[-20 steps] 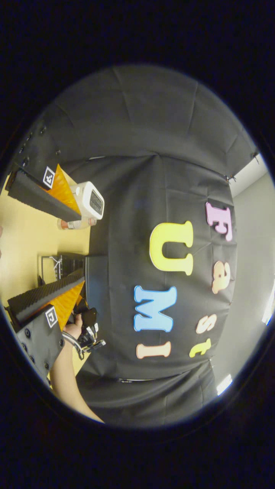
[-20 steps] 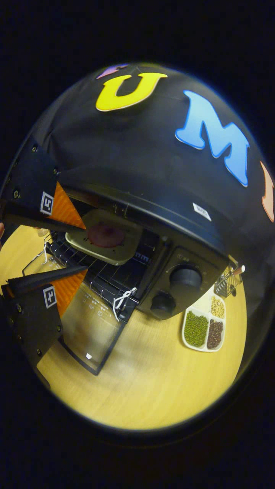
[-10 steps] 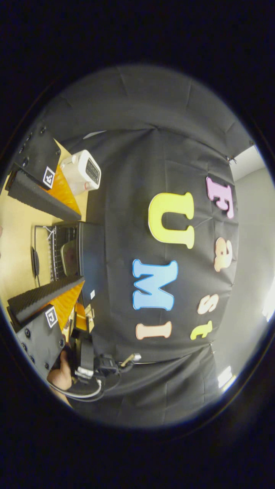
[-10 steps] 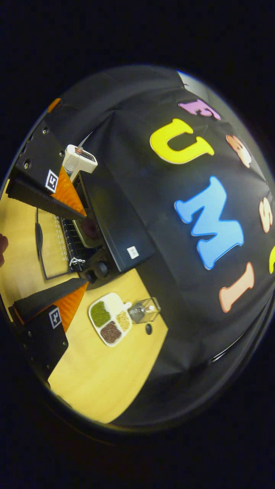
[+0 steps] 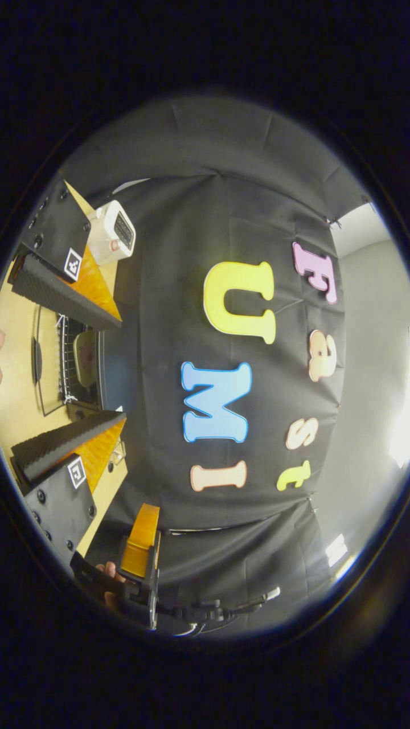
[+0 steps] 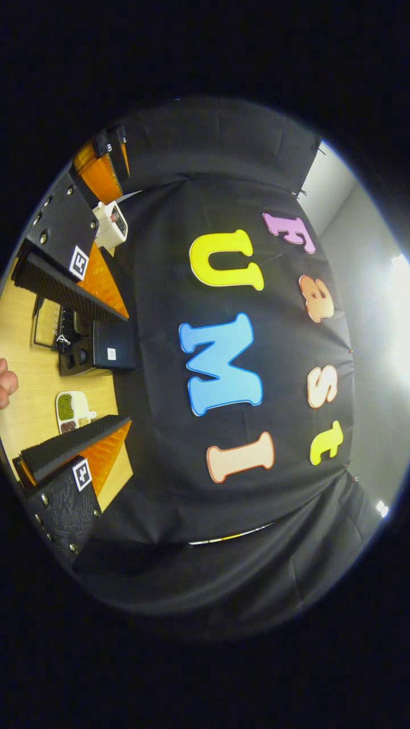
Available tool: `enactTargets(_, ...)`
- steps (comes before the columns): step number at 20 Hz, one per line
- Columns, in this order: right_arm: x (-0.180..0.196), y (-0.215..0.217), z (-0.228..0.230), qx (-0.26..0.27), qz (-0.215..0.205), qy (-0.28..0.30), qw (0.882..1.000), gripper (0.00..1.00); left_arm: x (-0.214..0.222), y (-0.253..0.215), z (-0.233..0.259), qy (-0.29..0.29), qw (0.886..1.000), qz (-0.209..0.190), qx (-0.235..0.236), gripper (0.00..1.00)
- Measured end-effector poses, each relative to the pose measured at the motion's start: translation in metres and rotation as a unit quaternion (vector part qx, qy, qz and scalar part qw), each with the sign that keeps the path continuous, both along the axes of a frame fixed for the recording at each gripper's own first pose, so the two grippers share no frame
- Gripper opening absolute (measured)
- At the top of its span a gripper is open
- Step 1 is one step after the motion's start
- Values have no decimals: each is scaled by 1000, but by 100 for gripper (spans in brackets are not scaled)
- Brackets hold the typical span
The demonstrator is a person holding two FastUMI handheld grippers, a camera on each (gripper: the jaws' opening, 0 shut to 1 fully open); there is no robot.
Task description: Open the electric oven with the left hand, put the food in, and close the electric oven.
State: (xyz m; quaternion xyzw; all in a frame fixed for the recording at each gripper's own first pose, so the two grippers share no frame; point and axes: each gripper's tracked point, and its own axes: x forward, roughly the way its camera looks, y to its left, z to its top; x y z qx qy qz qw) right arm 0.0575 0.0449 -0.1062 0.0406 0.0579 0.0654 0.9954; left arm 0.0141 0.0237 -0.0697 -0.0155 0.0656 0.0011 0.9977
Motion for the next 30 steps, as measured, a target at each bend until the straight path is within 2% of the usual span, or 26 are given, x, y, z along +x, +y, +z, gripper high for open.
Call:
enactTargets(1,-3,2,5,-5,2,-12,1000,99,2,-7,0,0,1000,-5,-1,100)
enactTargets(3,-5,2,6,-11,0,-22,1000,99,8,-17,-16,22,1000,-9,-2,91)
enactTargets(4,-4,3,6,-10,5,-24,1000,99,11,-19,-26,37,999,-10,-5,92)
enactTargets(6,-4,2,7,-9,5,-26,1000,99,14,-25,-59,82,996,-13,-16,100)
enactTargets(8,-6,0,8,-9,3,-29,1000,99,16,-25,-93,129,991,-14,-20,100)
enactTargets(9,-6,-4,10,-10,0,-30,999,99,16,-25,-110,149,988,-15,-23,92)
enactTargets(11,-14,-20,12,-10,-4,-30,999,99,13,-25,-140,182,983,-12,-30,92)
enactTargets(13,-13,-23,10,-12,-8,-27,1000,99,10,-26,-164,208,978,-16,-16,100)
enactTargets(14,-13,-28,9,-12,-13,-24,1000,99,7,-26,-176,219,976,-19,-9,96)
enactTargets(16,-14,-34,6,-7,-23,-18,1000,99,5,-24,-197,240,971,-20,-1,100)
enactTargets(17,-14,-37,4,-5,-27,-14,1000,99,4,-22,-208,254,967,-17,5,92)
enactTargets(18,-14,-41,1,-5,-32,-10,999,99,1,-19,-218,269,963,-12,13,100)
enactTargets(19,-14,-44,0,-5,-36,-7,999,99,0,-18,-230,287,958,-12,18,96)
enactTargets(20,-15,-47,-2,-5,-40,-5,999,99,-1,-18,-244,308,951,-14,18,100)
enactTargets(21,-15,-50,-3,-5,-44,-2,999,99,-2,-18,-259,332,943,-17,10,96)
enactTargets(23,-15,-56,-6,-6,-53,3,999,99,-6,-14,-286,376,926,-17,-7,100)
enactTargets(25,-14,-58,-8,-7,-58,6,998,99,-5,-13,-310,409,912,-20,-23,92)
enactTargets(26,-14,-60,-9,-8,-61,9,998,99,-6,-9,-322,424,905,-20,-24,92)
enactTargets(27,-15,-61,-10,-9,-62,11,998,99,-5,-6,-332,438,898,-18,-23,100)
enactTargets(28,-15,-61,-12,-11,-63,14,998,99,-3,-4,-341,449,893,-17,-25,92)
enactTargets(29,-15,-62,-12,-14,-65,16,998,99,-1,-3,-349,457,889,-17,-28,96)
enactTargets(30,-14,-64,-13,-16,-67,18,997,99,2,-1,-354,463,886,-16,-29,96)
